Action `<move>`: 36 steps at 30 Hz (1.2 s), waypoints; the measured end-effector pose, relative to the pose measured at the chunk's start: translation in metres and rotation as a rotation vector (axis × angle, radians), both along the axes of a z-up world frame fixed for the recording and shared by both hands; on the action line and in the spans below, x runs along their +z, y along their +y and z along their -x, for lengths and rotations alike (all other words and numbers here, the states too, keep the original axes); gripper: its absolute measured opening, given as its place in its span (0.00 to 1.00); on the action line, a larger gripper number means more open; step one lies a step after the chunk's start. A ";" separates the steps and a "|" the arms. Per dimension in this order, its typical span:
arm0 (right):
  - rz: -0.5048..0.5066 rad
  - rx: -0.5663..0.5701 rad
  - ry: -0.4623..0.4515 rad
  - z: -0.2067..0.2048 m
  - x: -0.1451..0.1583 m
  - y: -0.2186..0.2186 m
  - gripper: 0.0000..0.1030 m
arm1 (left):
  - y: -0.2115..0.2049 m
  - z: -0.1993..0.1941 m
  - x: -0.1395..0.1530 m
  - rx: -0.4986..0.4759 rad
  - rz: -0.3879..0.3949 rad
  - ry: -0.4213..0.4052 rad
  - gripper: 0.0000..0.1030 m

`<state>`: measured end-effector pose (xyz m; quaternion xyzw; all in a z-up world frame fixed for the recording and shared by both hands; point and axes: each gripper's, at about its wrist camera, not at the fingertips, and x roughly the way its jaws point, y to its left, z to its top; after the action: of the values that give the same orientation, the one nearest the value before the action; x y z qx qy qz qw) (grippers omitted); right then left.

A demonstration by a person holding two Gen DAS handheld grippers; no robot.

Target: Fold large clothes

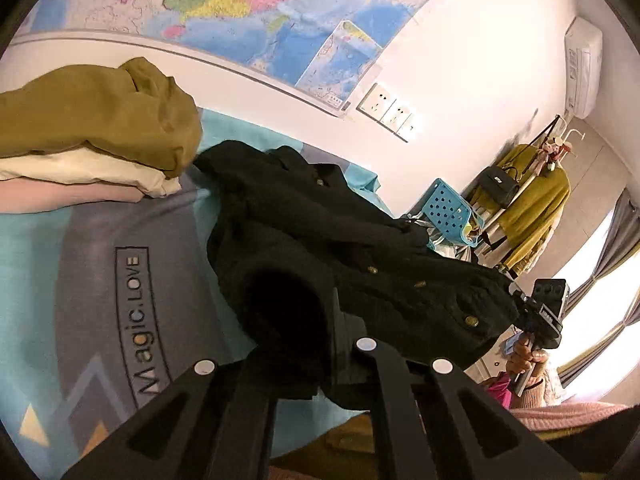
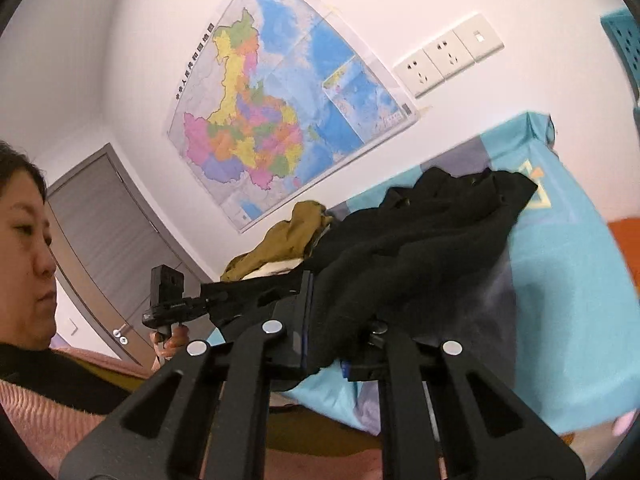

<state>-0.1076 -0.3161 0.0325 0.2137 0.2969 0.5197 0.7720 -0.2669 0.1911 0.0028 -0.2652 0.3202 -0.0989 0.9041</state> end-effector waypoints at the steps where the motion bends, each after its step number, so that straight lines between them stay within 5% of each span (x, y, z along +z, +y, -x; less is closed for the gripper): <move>1: 0.015 -0.006 0.018 0.000 -0.006 0.000 0.11 | 0.001 0.001 -0.004 0.000 0.005 0.016 0.02; 6: 0.063 -0.035 0.104 -0.006 -0.033 0.000 0.11 | 0.005 -0.008 -0.031 -0.004 0.052 0.092 0.02; 12: 0.016 -0.066 0.063 -0.020 -0.011 0.001 0.11 | 0.017 -0.018 -0.019 0.025 0.062 0.079 0.02; 24: -0.059 -0.150 0.062 -0.108 0.031 0.015 0.11 | 0.036 -0.107 0.042 0.020 -0.074 0.064 0.02; 36: -0.044 -0.189 0.115 -0.194 0.035 0.039 0.09 | 0.048 -0.198 0.057 0.047 -0.194 0.122 0.02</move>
<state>0.0862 -0.2769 0.0675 0.2873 0.3079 0.4379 0.7943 -0.0692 0.2392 0.0593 -0.1894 0.3765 -0.0299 0.9064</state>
